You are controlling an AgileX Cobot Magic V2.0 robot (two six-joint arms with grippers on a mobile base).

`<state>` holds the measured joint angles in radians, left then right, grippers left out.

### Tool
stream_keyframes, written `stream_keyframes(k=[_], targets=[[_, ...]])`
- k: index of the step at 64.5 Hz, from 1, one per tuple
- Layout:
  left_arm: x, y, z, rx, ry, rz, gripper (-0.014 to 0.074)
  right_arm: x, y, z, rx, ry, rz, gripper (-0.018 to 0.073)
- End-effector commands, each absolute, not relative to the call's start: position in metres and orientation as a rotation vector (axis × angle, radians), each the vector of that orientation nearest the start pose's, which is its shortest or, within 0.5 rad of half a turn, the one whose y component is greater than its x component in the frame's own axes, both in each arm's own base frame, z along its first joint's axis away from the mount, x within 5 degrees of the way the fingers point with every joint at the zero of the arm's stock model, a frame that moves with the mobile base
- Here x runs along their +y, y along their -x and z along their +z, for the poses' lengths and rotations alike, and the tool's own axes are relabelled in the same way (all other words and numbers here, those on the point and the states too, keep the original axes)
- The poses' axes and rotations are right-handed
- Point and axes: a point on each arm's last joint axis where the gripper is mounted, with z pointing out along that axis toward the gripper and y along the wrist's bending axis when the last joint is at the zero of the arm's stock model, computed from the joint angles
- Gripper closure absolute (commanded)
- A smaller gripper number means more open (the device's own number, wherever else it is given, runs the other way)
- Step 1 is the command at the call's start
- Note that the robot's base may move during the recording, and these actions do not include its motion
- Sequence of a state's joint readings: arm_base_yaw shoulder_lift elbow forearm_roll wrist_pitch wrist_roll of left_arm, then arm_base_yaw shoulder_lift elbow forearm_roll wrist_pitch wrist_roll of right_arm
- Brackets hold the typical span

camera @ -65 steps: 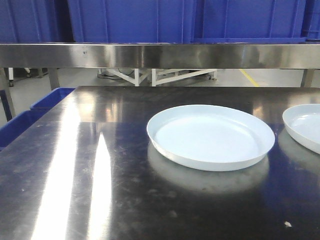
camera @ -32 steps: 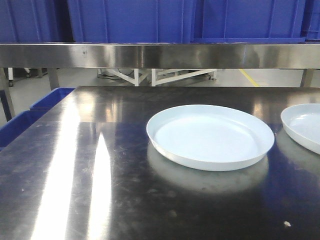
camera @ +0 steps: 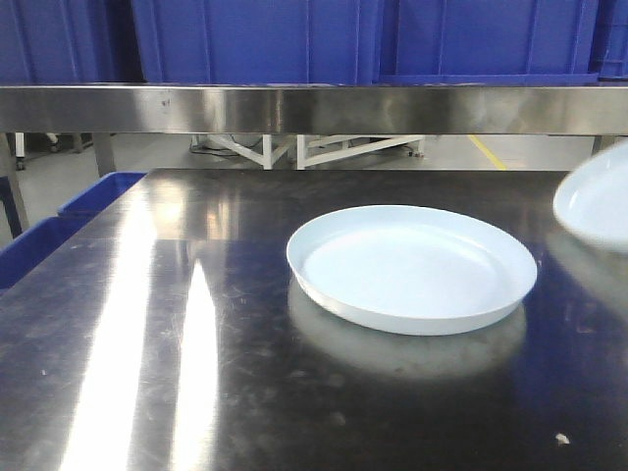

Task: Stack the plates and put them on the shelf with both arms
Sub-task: 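Lift the edge white plate with the right gripper onto the first plate, then lower the right gripper and grasp the rim of the stacked plates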

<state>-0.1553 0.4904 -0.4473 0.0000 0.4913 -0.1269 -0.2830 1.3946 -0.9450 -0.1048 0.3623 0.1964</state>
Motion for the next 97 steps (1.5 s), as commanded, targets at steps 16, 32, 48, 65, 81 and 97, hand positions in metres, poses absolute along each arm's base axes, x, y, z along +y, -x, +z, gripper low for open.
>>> stream_keyframes(k=[16, 32, 48, 65, 81, 97], targets=[[-0.016, -0.102, 0.300, 1.912, -0.014, -0.202, 0.0510, -0.030, -0.283, 0.350, 2.030, -0.274, 0.024, 0.0533], [-0.016, -0.102, 0.300, 1.912, -0.014, -0.202, 0.0510, 0.051, -0.292, 0.335, 2.104, 0.011, 0.191, 0.0533], [-0.016, -0.102, 0.300, 1.912, -0.014, -0.202, 0.0510, 0.085, -0.302, 0.309, 2.186, 0.123, 0.236, 0.0533], [-0.016, -0.102, 0.300, 1.912, -0.014, -0.202, 0.0510, 0.087, -0.306, 0.293, 2.269, 0.127, 0.221, 0.0533], [-0.016, -0.102, 0.300, 1.912, -0.014, -0.202, 0.0510, 0.087, -0.307, 0.285, 2.321, 0.128, 0.210, 0.0450], [-0.016, -0.102, 0.300, 1.912, -0.014, -0.202, 0.0510, 0.087, -0.309, 0.279, 2.351, 0.130, 0.203, -0.0034]])
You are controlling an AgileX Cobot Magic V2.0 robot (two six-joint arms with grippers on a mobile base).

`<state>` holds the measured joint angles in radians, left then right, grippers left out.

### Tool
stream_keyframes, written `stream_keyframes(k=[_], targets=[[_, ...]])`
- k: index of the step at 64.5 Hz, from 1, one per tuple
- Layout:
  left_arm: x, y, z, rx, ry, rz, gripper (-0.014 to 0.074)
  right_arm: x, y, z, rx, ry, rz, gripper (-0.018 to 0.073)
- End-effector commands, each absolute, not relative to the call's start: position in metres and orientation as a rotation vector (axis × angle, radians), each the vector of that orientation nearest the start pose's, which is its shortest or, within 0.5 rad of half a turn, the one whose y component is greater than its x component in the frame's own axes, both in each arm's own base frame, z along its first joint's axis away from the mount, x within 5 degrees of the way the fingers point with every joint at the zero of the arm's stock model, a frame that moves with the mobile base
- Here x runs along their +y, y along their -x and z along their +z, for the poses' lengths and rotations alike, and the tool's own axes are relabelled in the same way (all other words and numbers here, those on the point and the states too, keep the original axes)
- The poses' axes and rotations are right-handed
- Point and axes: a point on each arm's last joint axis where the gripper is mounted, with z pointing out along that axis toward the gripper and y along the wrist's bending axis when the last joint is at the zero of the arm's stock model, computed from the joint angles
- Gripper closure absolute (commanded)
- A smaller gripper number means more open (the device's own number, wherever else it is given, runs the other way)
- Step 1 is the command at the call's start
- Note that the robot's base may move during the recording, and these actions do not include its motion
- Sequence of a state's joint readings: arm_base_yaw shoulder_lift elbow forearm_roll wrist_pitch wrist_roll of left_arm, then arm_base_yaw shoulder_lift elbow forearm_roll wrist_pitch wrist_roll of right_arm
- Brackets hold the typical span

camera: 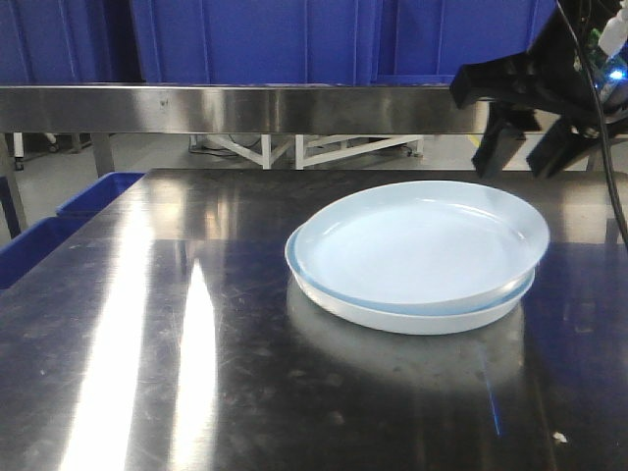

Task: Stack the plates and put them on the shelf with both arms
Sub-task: 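Lower the right gripper and grasp the rim of the stacked plates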

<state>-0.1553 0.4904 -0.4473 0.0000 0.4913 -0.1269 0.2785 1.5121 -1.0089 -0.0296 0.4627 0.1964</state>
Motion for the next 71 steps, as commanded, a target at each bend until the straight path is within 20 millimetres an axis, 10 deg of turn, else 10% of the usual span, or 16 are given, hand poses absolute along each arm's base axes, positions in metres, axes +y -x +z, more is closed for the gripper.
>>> stream_keyframes(k=[1, 71], targets=[[-0.016, -0.102, 0.300, 1.912, -0.014, -0.202, 0.0510, 0.087, -0.309, 0.279, 2.353, 0.130, 0.202, -0.0032], [-0.016, -0.102, 0.300, 1.912, -0.014, -0.202, 0.0510, 0.092, -0.325, 0.224, 2.561, 0.130, 0.164, 0.0071]])
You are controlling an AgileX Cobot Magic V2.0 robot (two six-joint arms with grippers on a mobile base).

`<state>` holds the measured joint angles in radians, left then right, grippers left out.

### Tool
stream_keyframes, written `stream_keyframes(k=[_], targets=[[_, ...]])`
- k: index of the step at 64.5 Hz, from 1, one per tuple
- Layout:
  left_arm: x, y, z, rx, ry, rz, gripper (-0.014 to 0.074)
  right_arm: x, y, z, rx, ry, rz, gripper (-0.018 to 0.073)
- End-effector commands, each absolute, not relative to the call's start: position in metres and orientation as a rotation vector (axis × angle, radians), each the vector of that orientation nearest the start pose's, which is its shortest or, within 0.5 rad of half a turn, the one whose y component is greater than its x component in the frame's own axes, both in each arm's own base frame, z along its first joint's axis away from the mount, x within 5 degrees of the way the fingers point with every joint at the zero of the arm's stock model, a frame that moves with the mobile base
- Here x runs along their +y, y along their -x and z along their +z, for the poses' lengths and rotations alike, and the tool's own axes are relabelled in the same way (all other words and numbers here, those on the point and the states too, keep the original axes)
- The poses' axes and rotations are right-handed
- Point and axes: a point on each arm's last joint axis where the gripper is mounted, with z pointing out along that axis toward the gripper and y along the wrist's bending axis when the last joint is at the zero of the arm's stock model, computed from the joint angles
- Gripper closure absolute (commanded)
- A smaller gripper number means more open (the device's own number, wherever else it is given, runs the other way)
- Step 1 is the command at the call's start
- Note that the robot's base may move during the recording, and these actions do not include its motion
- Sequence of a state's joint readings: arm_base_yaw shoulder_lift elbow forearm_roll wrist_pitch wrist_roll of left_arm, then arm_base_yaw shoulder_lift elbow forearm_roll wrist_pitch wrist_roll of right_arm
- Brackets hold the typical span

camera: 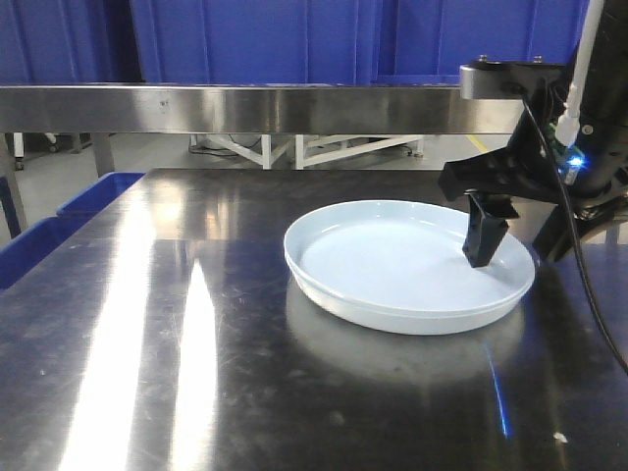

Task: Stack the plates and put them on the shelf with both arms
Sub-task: 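Lower the right gripper and grasp the rim of the stacked plates, then lift the plate stack up off the table with the right gripper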

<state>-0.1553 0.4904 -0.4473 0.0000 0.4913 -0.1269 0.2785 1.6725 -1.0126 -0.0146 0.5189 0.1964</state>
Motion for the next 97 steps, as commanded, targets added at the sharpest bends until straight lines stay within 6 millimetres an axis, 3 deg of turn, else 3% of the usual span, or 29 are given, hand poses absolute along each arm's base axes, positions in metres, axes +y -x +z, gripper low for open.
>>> stream_keyframes(k=[1, 4, 13, 17, 23, 38, 50, 58, 65, 80, 97], targets=[[-0.016, -0.102, 0.300, 1.912, -0.014, -0.202, 0.0510, 0.092, -0.325, 0.224, 2.559, 0.130, 0.164, 0.0085], [-0.016, -0.102, 0.300, 1.912, -0.014, -0.202, 0.0510, 0.092, -0.325, 0.224, 2.556, 0.130, 0.165, 0.0139], [-0.016, -0.102, 0.300, 1.912, -0.014, -0.202, 0.0510, 0.093, -0.326, 0.230, 2.525, 0.129, 0.173, 0.0559], [-0.016, -0.102, 0.300, 1.912, -0.014, -0.202, 0.0510, 0.093, -0.327, 0.236, 2.482, 0.127, 0.184, 0.0499], [-0.016, -0.102, 0.300, 1.912, -0.014, -0.202, 0.0510, 0.093, -0.325, 0.251, 2.408, 0.123, 0.202, 0.0539], [-0.016, -0.102, 0.300, 1.912, -0.014, -0.202, 0.0510, 0.087, -0.307, 0.304, 2.193, 0.111, 0.249, 0.0533], [-0.016, -0.102, 0.300, 1.912, -0.014, -0.202, 0.0510, 0.064, -0.277, 0.351, 2.044, 0.052, 0.245, 0.0534], [-0.016, -0.102, 0.300, 1.912, -0.014, -0.202, 0.0510, 0.042, -0.255, 0.368, 1.972, -0.013, 0.214, 0.0534], [-0.016, -0.102, 0.300, 1.912, -0.014, -0.202, 0.0510, 0.022, -0.223, 0.381, 1.889, -0.074, 0.180, 0.0534], [-0.016, -0.102, 0.300, 1.912, -0.014, -0.202, 0.0510, 0.003, -0.143, 0.371, 1.763, -0.132, 0.140, 0.0534], [-0.016, -0.102, 0.300, 1.912, -0.014, -0.202, 0.0510, -0.001, -0.090, 0.340, 1.723, -0.159, 0.118, 0.0534]])
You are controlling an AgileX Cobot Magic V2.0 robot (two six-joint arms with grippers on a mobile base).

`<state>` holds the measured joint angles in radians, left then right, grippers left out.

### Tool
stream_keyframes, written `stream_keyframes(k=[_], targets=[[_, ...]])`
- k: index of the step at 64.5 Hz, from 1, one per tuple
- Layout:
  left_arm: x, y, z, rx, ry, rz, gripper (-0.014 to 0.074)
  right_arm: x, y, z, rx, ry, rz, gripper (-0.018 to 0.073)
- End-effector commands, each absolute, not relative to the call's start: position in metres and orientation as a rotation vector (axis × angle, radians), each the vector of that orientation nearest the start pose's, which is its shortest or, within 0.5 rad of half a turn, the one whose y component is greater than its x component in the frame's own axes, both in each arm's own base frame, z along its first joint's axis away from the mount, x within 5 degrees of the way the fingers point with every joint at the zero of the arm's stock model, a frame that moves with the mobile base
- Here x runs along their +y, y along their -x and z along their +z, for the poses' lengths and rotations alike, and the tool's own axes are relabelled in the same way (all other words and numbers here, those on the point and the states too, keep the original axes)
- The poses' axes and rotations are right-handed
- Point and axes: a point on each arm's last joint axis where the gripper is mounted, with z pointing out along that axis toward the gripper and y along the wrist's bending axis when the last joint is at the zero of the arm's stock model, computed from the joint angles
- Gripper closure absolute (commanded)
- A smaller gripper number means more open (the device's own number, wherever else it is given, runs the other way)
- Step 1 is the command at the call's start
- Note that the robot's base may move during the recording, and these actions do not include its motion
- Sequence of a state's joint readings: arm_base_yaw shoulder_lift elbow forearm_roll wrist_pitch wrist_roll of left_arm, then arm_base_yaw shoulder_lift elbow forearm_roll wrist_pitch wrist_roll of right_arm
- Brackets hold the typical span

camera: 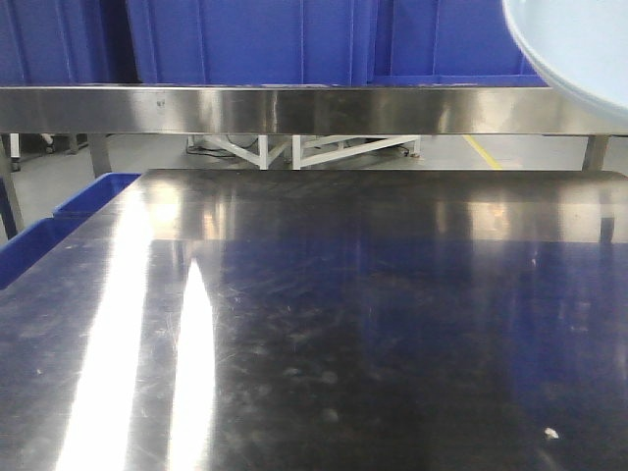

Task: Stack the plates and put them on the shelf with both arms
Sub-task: 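Lift the plate stack up off the table with the right gripper, then hold the plate stack raised in the right gripper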

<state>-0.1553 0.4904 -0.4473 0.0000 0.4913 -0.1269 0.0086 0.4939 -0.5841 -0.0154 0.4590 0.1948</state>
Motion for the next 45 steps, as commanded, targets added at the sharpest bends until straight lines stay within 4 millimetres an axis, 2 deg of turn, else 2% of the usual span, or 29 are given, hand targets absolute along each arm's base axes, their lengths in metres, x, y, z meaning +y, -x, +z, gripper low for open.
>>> stream_keyframes(k=[1, 9, 45], targets=[[-0.0161, -0.1022, 0.3002, 1.912, -0.014, -0.202, 0.0510, -0.0011, -0.0882, 0.3381, 1.726, -0.159, 0.118, 0.0534], [-0.0161, -0.1022, 0.3002, 1.912, -0.014, -0.202, 0.0510, -0.0010, -0.0813, 0.3307, 1.727, -0.159, 0.118, 0.0534], [-0.0161, -0.1022, 0.3002, 1.912, -0.014, -0.202, 0.0510, -0.0010, -0.0790, 0.3311, 1.718, -0.159, 0.119, 0.0534]])
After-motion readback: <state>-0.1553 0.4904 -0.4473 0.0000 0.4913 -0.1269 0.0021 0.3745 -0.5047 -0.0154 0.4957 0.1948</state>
